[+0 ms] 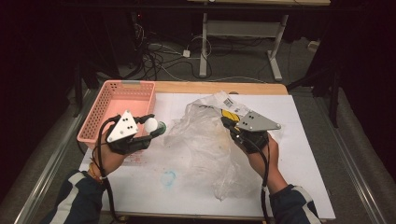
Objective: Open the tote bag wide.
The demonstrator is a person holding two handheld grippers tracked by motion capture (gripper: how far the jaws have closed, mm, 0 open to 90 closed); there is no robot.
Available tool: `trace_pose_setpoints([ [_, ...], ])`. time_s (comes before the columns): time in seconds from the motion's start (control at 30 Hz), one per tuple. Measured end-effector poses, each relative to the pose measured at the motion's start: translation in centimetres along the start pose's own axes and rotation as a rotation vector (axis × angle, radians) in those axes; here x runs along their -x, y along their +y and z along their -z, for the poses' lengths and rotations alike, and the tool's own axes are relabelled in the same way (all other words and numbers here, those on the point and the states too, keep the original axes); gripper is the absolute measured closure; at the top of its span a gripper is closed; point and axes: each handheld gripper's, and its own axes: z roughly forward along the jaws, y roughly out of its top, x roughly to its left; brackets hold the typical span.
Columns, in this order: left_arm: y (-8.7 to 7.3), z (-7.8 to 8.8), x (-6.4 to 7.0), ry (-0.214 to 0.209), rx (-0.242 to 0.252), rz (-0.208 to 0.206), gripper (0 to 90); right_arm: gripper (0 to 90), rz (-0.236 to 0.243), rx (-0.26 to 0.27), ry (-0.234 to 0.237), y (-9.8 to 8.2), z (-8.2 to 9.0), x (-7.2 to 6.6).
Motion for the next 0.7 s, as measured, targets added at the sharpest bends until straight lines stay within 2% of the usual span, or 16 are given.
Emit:
trace_pose_setpoints([
  [0.03,0.4,-0.3,0.8,-0.02,0.014,-0.011,48.6,90.0,-0.003,-0.001,0.002,0.0,0.0,0.0],
  [0.07,1.0,-1.1,2.2,-0.006,0.005,-0.068,48.6,90.0,-0.002,0.002,-0.003,0.0,-0.1,0.1],
  [0.1,1.0,-1.1,2.2,-0.006,0.005,-0.068,48.6,90.0,-0.004,0.003,-0.004,0.0,-0.1,0.1],
  [0.13,1.3,-1.7,2.9,0.0,0.0,-0.095,48.6,90.0,-0.006,0.005,-0.009,0.0,-0.1,0.1],
  [0.2,1.5,-3.0,4.0,-0.018,-0.002,-0.118,48.6,90.0,-0.012,0.008,-0.012,0.0,-0.1,0.1],
  [0.27,1.6,-4.4,5.1,-0.069,-0.003,-0.116,48.6,90.0,-0.013,0.011,-0.018,0.1,0.0,0.1],
  [0.33,1.6,-5.9,6.1,-0.095,-0.012,-0.134,48.6,90.0,-0.014,0.016,-0.017,0.1,0.1,0.1],
  [0.4,1.4,-7.6,6.7,-0.131,-0.024,-0.116,48.6,90.0,-0.015,0.02,-0.006,0.2,0.0,-0.2],
  [0.53,0.8,-11.3,7.6,-0.145,-0.08,-0.128,48.5,90.0,-0.024,0.02,0.014,0.1,-0.2,-0.5],
  [0.63,0.3,-13.5,7.6,-0.153,-0.103,-0.121,48.5,90.0,-0.027,0.017,0.028,0.1,-0.2,-0.6],
  [0.7,-0.1,-15.1,7.6,-0.168,-0.109,-0.099,48.5,90.0,-0.034,0.018,0.034,0.1,-0.2,-0.6],
])
